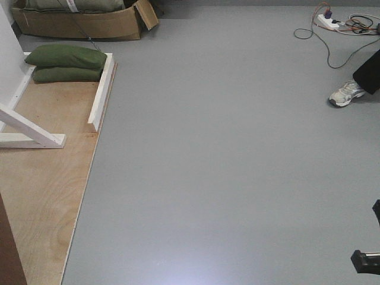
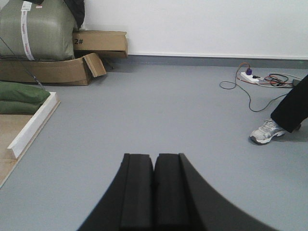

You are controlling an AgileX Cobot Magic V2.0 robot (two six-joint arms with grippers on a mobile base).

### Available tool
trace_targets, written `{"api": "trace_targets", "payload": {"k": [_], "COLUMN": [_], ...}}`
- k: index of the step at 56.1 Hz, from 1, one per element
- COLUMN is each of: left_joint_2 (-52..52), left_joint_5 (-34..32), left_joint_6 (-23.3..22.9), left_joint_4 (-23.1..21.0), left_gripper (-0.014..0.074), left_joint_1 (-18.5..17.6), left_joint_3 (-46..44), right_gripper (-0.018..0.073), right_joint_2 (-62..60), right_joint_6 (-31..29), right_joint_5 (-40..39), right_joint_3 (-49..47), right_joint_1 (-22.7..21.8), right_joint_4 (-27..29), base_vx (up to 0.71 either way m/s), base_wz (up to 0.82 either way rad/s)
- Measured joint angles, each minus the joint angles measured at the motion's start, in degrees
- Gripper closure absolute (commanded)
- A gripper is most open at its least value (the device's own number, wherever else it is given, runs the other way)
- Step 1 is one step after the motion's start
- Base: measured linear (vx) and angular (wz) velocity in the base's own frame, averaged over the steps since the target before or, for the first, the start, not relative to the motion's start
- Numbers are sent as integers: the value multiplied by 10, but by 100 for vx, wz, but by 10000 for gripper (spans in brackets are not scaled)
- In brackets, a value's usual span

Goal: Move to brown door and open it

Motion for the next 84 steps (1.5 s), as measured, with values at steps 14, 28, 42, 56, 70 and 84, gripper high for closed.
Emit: {"api": "trace_targets", "payload": {"k": [14,28,42,56,70,84], "left_joint_2": [0,-2,-2,-2,-2,1], "left_joint_5": [103,145,183,186,197,204], "left_joint_6": [-1,-1,-1,-1,-1,-1], "left_joint_4": [176,223,270,276,301,308], "left_gripper": [600,600,600,600,600,600], "left_joint_1": [5,6,2,1,1,11], "left_joint_3": [0,-3,-3,-3,-3,-3], "right_gripper": [559,559,559,559,559,559], "right_joint_2": [0,0,0,0,0,0], "right_joint_6": [0,0,0,0,0,0], "right_joint_5": [0,0,0,0,0,0], "right_joint_3": [0,0,0,0,0,0], "right_joint_1": [0,0,0,0,0,0], "right_joint_4": [0,0,0,0,0,0], "base_vx": [0,0,0,0,0,0], "base_wz": [0,0,0,0,0,0]}}
